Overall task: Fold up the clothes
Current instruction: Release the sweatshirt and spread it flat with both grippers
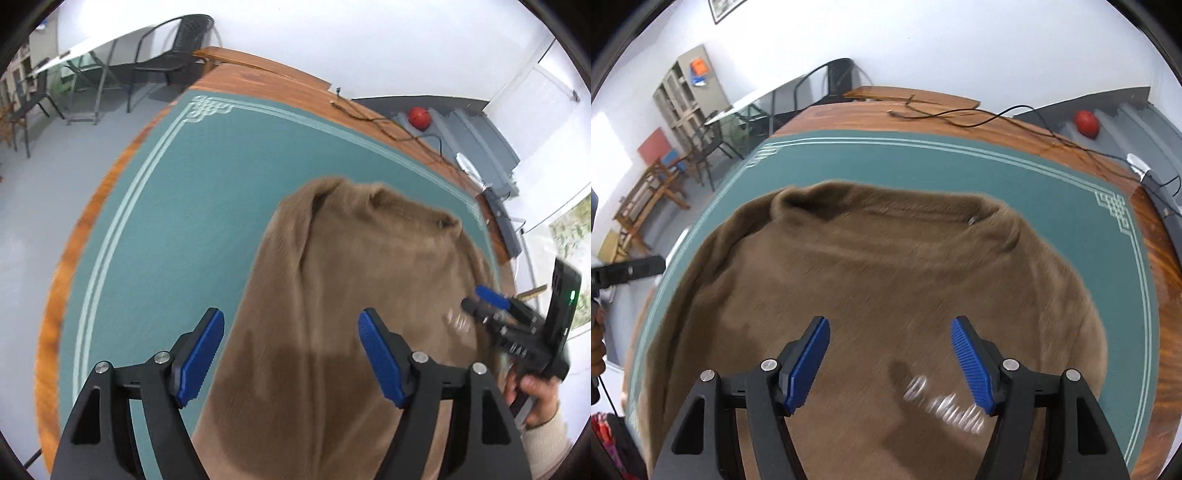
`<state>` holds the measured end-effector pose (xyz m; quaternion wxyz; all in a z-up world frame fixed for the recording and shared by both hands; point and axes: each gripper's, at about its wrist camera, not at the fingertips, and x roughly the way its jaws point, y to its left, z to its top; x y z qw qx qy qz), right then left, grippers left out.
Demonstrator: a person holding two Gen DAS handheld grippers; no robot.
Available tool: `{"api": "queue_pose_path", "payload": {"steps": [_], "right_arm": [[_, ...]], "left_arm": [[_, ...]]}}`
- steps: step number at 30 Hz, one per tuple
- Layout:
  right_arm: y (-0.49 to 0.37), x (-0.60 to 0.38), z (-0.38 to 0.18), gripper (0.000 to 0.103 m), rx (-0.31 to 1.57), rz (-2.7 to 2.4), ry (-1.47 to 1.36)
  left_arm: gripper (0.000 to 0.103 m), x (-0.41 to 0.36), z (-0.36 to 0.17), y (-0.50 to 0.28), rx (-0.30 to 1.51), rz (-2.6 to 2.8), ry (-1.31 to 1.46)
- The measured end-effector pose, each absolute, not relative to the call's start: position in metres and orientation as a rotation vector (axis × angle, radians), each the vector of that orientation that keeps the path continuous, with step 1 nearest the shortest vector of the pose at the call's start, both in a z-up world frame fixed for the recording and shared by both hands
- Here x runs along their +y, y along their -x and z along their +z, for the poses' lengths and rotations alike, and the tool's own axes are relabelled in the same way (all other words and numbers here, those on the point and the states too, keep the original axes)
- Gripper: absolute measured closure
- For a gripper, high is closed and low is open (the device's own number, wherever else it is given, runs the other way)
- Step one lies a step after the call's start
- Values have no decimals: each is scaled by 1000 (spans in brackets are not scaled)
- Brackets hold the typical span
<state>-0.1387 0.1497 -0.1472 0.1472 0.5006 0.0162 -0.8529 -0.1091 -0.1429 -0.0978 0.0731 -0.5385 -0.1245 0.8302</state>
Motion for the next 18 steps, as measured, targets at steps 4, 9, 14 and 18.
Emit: {"api": "queue_pose_path", "payload": {"steps": [4, 9, 14, 18], "right_arm": [[104, 142, -155, 33, 56, -2409, -1466], [70, 142, -173, 33, 34, -2357, -1522], [44, 148, -190, 33, 41, -2356, -1569], [32, 159, -202, 33, 74, -2399, -1589]], "left_arm": [[22, -135, -111, 73, -306, 2519, 1677], [22, -120, -132, 40, -217, 2546, 1751], [24, -121, -148, 24, -189, 2579, 1821], [81, -152, -149, 32, -277, 2603, 1876]]}}
